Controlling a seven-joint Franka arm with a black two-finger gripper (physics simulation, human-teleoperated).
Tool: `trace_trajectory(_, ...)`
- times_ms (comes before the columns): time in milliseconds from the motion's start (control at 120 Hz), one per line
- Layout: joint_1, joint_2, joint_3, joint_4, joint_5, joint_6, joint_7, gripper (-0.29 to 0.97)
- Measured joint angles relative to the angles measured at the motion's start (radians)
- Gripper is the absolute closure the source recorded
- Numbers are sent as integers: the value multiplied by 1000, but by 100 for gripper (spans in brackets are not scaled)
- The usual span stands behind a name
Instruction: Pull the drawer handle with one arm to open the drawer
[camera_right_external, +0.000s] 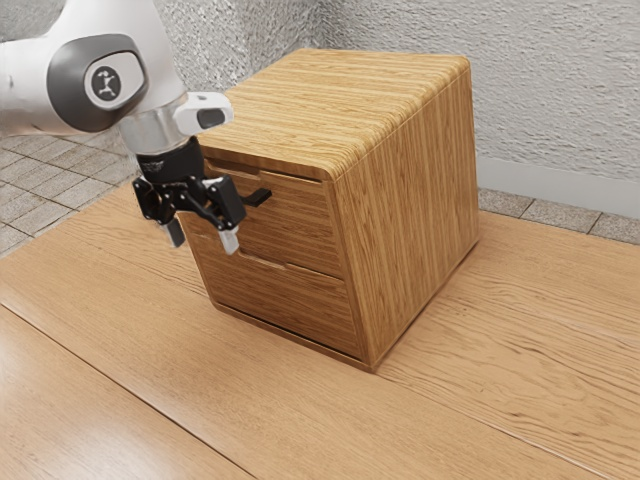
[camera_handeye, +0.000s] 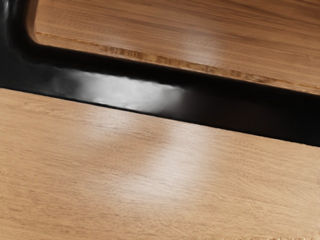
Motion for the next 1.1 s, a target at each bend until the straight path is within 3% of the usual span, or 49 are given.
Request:
trace_trajectory(317, -65, -7, 0, 30, -31, -6, -8, 0)
trace_trajectory(433, -20, -126, -52, 148, 2, -45, -57, 0)
trace_trajectory(475, 21, -186, -99, 158, 31, -67, -116, 0)
trace_trajectory(533, 30, -237, -208, 162, 125, -100, -244, 0)
trace_trajectory(617, 26, -247, -265, 156, 203, -134, -452, 0)
trace_trajectory(817, 34, -182, -281, 153, 171, -166, -824, 0)
trace_trajectory(883, 29, -206, -282, 113, 157, -160, -912, 0)
trace_trajectory(967, 28, -336, -276, -54, 135, -110, -1009, 0)
trace_trajectory(1100, -35, -455, -184, -253, 97, -7, -1124, 0)
